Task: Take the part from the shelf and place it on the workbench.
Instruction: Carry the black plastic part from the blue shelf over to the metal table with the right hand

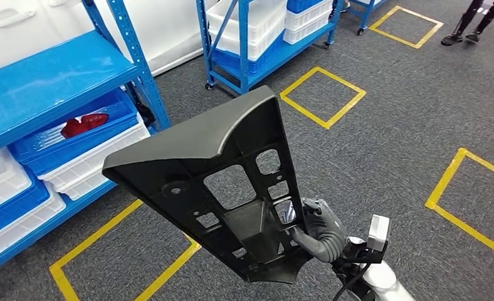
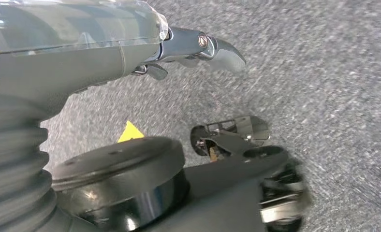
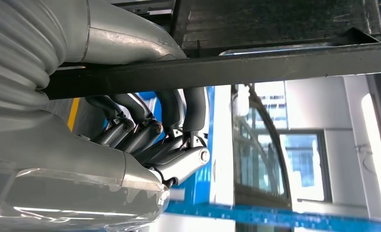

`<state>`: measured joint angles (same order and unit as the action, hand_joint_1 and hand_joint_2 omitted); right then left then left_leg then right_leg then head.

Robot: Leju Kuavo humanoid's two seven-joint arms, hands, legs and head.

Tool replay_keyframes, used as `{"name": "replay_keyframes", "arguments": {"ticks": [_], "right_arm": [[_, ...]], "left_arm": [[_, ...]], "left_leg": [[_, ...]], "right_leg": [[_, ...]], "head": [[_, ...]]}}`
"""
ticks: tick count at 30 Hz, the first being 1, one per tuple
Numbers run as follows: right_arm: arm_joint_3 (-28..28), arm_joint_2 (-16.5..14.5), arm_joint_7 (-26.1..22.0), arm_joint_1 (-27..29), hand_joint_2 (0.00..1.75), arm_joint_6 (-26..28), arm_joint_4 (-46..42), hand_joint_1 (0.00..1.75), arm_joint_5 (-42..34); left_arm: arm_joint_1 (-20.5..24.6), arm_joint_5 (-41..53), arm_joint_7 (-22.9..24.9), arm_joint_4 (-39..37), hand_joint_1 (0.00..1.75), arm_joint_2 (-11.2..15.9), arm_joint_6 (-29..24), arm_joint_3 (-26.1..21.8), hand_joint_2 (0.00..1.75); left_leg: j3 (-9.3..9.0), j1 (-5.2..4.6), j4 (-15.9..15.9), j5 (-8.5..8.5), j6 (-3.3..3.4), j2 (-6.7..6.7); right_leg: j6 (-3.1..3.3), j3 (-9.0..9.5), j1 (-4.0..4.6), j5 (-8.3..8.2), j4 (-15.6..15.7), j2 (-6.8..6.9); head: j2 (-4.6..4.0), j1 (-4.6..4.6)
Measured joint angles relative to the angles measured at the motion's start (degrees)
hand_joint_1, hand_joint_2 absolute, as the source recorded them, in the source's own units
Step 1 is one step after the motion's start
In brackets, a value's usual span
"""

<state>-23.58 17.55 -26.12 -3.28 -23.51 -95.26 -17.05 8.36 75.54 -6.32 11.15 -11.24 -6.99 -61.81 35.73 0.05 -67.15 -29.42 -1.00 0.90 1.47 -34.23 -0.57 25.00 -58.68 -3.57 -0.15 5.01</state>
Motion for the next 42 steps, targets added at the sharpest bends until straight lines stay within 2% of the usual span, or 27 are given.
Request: {"name": "replay_keyframes", "arguments": {"ticks": [2, 3, 5, 6, 8, 10, 12, 13, 15, 16, 18, 19, 21, 23, 25, 26, 27, 28, 29, 30, 32, 34, 36, 37, 39, 40, 42], "right_arm": [[0.00, 0.03, -0.07, -0.10, 1.75, -0.22, 0.06, 1.75, -0.18], [0.00, 0.04, -0.10, -0.13, 1.75, -0.40, 0.09, 1.75, -0.33], [0.03, 0.07, -0.11, -0.11, 1.75, -0.85, 0.16, 1.75, -0.66], [0.09, 0.04, -0.09, -0.02, 1.75, -1.10, 0.21, 1.75, -0.80], [0.22, -0.15, -0.04, -0.04, 1.75, -1.56, 0.33, 1.75, -1.03], [0.33, -0.49, 0.02, -0.13, 1.75, -1.91, 0.53, 1.75, -1.19], [0.40, -0.74, 0.11, -0.07, 1.75, -2.29, 0.88, 1.75, -1.24], [0.43, -0.79, 0.16, -0.02, 1.75, -2.49, 1.09, 1.75, -1.26], [0.50, -0.81, 0.23, -0.01, 1.75, -2.72, 1.40, 1.75, -1.28], [0.56, -0.82, 0.24, -0.03, 1.75, -2.77, 1.48, 1.75, -1.30], [0.73, -0.82, 0.26, 0.02, 1.75, -2.96, 1.50, 1.75, -1.34], [0.83, -0.81, 0.27, 0.12, 1.75, -3.08, 1.50, 1.75, -1.37], [0.97, -0.81, 0.30, 0.41, 1.75, -3.26, 1.49, 1.75, -1.39], [1.08, -0.75, 0.29, 0.55, 1.75, -3.36, 1.47, 1.75, -1.45], [1.10, -0.62, 0.22, 0.66, 1.75, -3.52, 1.46, 1.75, -1.50], [1.10, -0.56, 0.16, 0.82, 1.75, -3.61, 1.48, 1.75, -1.50], [1.09, -0.55, 0.08, 1.02, 1.75, -3.70, 1.48, 1.75, -1.49], [1.09, -0.55, 0.02, 1.27, 1.75, -3.80, 1.49, 1.75, -1.48], [1.09, -0.56, -0.05, 1.52, 1.75, -3.93, 1.49, 1.75, -1.48], [1.10, -0.56, -0.10, 1.73, 1.75, -4.10, 1.49, 1.75, -1.46], [1.14, -0.55, -0.31, 1.99, 1.75, -4.49, 1.55, 1.75, -1.45], [1.21, -0.55, -0.73, 2.03, 1.75, -4.84, 1.76, 1.75, -1.52], [1.32, -0.55, -1.16, 2.08, 1.75, -5.17, 2.05, 1.75, -1.61], [1.37, -0.62, -1.33, 2.15, 1.75, -5.30, 2.17, 1.75, -1.64], [1.41, -0.76, -1.57, 2.14, 1.75, -5.45, 2.34, 1.75, -1.68], [1.40, -0.90, -1.66, 2.14, 1.75, -5.48, 2.44, 1.75, -1.71], [1.37, -1.12, -1.74, 2.21, 1.75, -5.52, 2.74, 1.75, -1.78]], "left_arm": [[0.03, -0.06, -0.02, 0.00, 0.00, 0.21, -0.01, 0.00, 1.75], [0.01, -0.10, -0.04, 0.00, 0.00, 0.30, 0.02, 0.00, 1.75], [0.02, -0.28, -0.11, -0.01, 0.00, 0.32, 0.02, -0.01, 1.75], [0.09, -0.37, -0.21, 0.00, 0.00, 0.30, -0.05, -0.02, 1.75], [0.16, -0.34, -0.56, 0.01, 0.00, 0.24, -0.38, -0.03, 1.75], [-0.09, -0.01, -0.86, 0.02, 0.00, 0.29, -0.83, -0.02, 1.75], [-0.45, 0.40, -0.76, 0.02, 0.00, 0.41, -1.20, -0.02, 1.75], [-0.56, 0.53, -0.50, 0.02, 0.00, 0.48, -1.35, -0.01, 1.75], [-0.81, 0.62, 0.45, 0.02, 0.00, 0.60, -1.65, 0.00, 1.75], [-1.02, 0.61, 0.97, 0.02, 0.00, 0.71, -1.79, -0.01, 1.75], [-1.57, 0.57, 1.77, 0.03, 0.00, 1.00, -1.97, -0.02, 1.75], [-1.83, 0.56, 1.95, 0.03, 0.00, 1.18, -2.02, -0.03, 1.75], [-2.07, 0.56, 2.38, 0.04, 0.00, 1.38, -2.09, -0.04, 1.75], [-2.10, 0.50, 3.45, 0.04, 0.00, 1.54, -2.13, -0.04, 1.75], [-2.28, 0.21, 4.83, 0.04, 0.00, 1.70, -2.09, -0.15, 1.75], [-2.34, 0.03, 5.33, 0.04, 0.00, 1.76, -2.05, -0.27, 1.75], [-2.32, -0.05, 5.66, 0.04, 0.00, 1.82, -2.01, -0.38, 1.75], [-2.26, -0.02, 5.80, 0.04, 0.00, 1.86, -1.99, -0.46, 1.75], [-2.21, 0.08, 5.81, 0.04, 0.00, 1.90, -2.04, -0.49, 1.75], [-2.24, 0.18, 5.58, 0.04, 0.00, 1.94, -2.13, -0.48, 1.75], [-2.49, 0.15, 4.20, 0.04, 0.00, 2.13, -2.49, -0.49, 1.75], [-2.71, 0.21, 2.06, 0.05, 0.00, 2.35, -2.80, -0.49, 1.75], [-2.65, 0.55, 0.39, 0.07, 0.00, 2.54, -2.97, -0.39, 1.75], [-2.51, 0.71, -0.08, 0.08, 0.00, 2.64, -3.06, -0.31, 1.75], [-2.24, 0.91, -0.53, 0.12, 0.00, 2.81, -3.21, -0.12, 1.75], [-2.20, 0.97, -0.58, 0.13, 0.00, 2.90, -3.25, -0.06, 1.75], [-2.36, 0.94, -0.37, 0.13, 0.00, 3.03, -3.32, -0.02, 1.75]], "left_leg": [[-3.05, 0.01, 7.02, 2.73, 0.63, 2.41], [-3.73, -0.02, 8.71, 3.02, 0.76, 3.19], [-4.19, -0.05, 9.69, 3.02, 0.96, 2.73], [-4.40, 0.04, 10.12, 3.28, 1.22, 2.18], [-4.72, 0.36, 11.05, 3.87, 1.84, 0.93], [-4.74, 0.34, 11.34, 4.02, 2.11, -0.48], [-4.68, 0.30, 11.27, 3.91, 2.04, -1.99], [-4.68, 0.31, 11.21, 3.81, 1.95, -2.70], [-4.82, 0.37, 10.92, 3.44, 1.54, -4.02], [-4.89, 0.28, 10.70, 3.15, 1.21, -4.58], [-5.02, -0.04, 10.28, 2.57, 0.47, -5.58], [-5.15, -0.20, 10.24, 2.38, 0.12, -6.11], [-5.52, -0.10, 10.19, 2.01, -0.58, -6.96], [-4.86, 0.19, 7.95, 0.13, -1.24, -5.29], [-1.95, 0.35, 1.20, -3.69, -1.59, -2.49], [-0.09, 0.35, -2.82, -5.38, -1.64, -1.85], [1.28, 0.33, -5.72, -6.19, -1.63, -1.57], [1.78, 0.32, -6.68, -5.85, -1.54, -1.46], [1.23, 0.31, -5.34, -4.41, -1.34, -1.34], [-0.23, 0.28, -2.01, -2.21, -1.02, -0.88], [-3.48, 0.33, 5.73, 1.34, -0.19, 1.81], [-4.95, 0.29, 9.51, 2.10, 0.24, 3.65], [-5.33, 0.36, 10.35, 2.22, 0.53, 2.71], [-5.57, 0.47, 10.85, 2.53, 0.87, 2.07], [-5.96, 0.76, 11.77, 3.15, 1.49, 0.66], [-6.02, 0.58, 11.87, 3.20, 1.64, -0.05], [-6.00, 0.40, 11.77, 3.09, 1.68, -1.60]], "right_leg": [[-0.28, -0.13, 0.11, -0.11, -0.19, -1.41], [-0.54, -0.29, 0.03, -0.19, -0.24, -1.97], [-1.35, -0.59, -0.12, -0.48, -0.03, -3.14], [-1.64, -0.70, -0.15, -0.46, -0.04, -2.90], [-2.03, -1.85, -0.06, 1.18, -2.29, -0.40], [-2.36, -4.88, -0.39, 4.79, -8.78, 2.38], [-2.92, -7.59, -0.92, 6.79, -14.62, 3.07], [-3.16, -7.66, -1.15, 6.29, -14.91, 3.30], [-3.44, -4.54, -1.45, 2.86, -9.21, 4.63], [-3.41, -2.50, -1.28, 1.55, -5.42, 6.17], [-2.83, -0.19, -0.89, 0.50, -0.79, 8.08], [-2.43, -0.13, -0.63, 0.81, -0.45, 8.15], [-1.65, -0.22, -0.64, 0.74, -0.34, 6.78], [-0.86, -0.14, -0.79, 0.59, -0.12, 5.59], [-0.29, -0.13, -0.78, 0.48, -0.05, 4.37], [-0.14, -0.16, -0.68, 0.46, -0.06, 3.68], [-0.07, -0.14, -0.57, 0.45, -0.07, 2.94], [-0.05, -0.09, -0.48, 0.45, -0.08, 2.14], [-0.05, -0.01, -0.39, 0.44, -0.08, 1.32], [-0.07, 0.10, -0.33, 0.44, -0.09, 0.47], [-0.26, 0.10, -0.31, 0.36, -0.16, -1.17], [-0.84, -0.31, -0.52, 0.09, -0.22, -2.54], [-1.66, -0.66, -0.71, -0.27, 0.00, -3.66], [-1.97, -0.85, -0.65, -0.13, -0.18, -3.16], [-2.29, -2.40, -0.46, 1.91, -3.39, -0.28], [-2.40, -3.98, -0.50, 3.66, -6.70, 1.51], [-2.73, -7.23, -0.83, 6.28, -13.52, 3.03]], "head": [[0.00, 0.00], [0.00, 0.00], [0.00, 0.00], [0.00, 0.00], [0.00, -0.01], [0.00, -0.02], [0.00, -0.01], [0.00, -0.01], [0.00, -0.01], [0.00, -0.01], [0.00, -0.01], [0.00, 0.00], [0.00, 0.00], [0.00, 0.00], [0.00, 0.00], [0.00, 0.00], [0.00, 0.00], [0.00, 0.00], [0.00, 0.00], [0.00, 0.00], [0.00, 0.00], [0.00, 0.00], [0.00, 0.00], [0.00, -0.01], [0.00, -0.01], [0.00, -0.01], [0.00, -0.01]]}}
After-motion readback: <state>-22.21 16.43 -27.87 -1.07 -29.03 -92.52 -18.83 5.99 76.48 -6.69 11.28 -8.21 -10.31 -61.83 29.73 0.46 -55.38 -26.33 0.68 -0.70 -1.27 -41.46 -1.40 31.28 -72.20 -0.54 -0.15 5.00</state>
